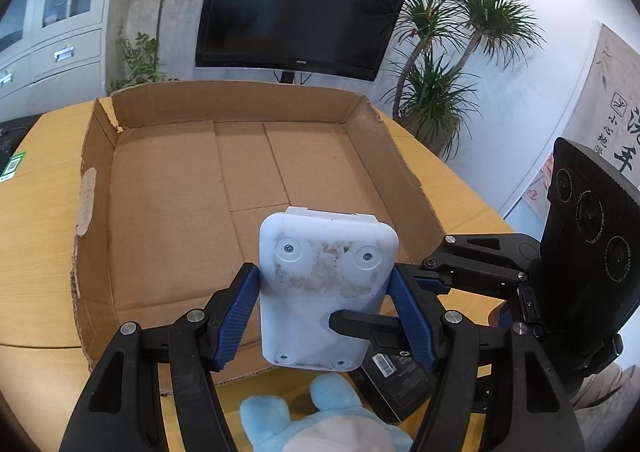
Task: Organize objects
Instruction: 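Lift the power bank with the right gripper and carry it into the box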
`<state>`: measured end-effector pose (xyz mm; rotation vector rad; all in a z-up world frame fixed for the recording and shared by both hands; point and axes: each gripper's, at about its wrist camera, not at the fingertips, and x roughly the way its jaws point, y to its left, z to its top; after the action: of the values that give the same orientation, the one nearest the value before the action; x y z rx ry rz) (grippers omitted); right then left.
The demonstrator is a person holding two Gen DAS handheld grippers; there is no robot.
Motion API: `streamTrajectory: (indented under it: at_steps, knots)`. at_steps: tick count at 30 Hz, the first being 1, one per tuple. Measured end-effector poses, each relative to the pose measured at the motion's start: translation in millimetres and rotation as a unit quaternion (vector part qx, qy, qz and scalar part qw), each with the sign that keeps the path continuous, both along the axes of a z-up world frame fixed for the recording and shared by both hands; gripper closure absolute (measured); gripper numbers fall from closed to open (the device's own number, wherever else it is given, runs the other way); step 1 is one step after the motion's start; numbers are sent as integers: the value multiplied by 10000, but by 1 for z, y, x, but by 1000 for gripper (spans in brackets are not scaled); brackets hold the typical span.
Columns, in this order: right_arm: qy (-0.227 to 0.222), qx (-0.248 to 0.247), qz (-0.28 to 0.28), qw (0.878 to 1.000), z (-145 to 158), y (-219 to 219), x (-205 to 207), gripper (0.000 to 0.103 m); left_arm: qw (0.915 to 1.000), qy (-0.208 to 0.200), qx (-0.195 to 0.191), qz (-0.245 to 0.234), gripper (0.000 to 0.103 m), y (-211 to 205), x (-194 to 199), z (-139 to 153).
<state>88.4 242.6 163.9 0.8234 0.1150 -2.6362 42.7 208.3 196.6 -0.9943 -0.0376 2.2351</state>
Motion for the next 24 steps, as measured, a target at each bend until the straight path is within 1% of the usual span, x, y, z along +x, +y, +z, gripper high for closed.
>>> streamTrajectory:
  at_steps: [8,12,24]
  knots:
    - [-108,132,51,9998,-5,-6,-23,82,9998,-79,-25,188,36,-9,-22,-10]
    - [-228,178,67,9996,-13,-8,-36,82,9994,-217,1,269,37,-15,-35,-21]
    - [-490,134,181,9985,-28,-15,-55,82,9980,-445,-75,442,37,-26,-54,-43]
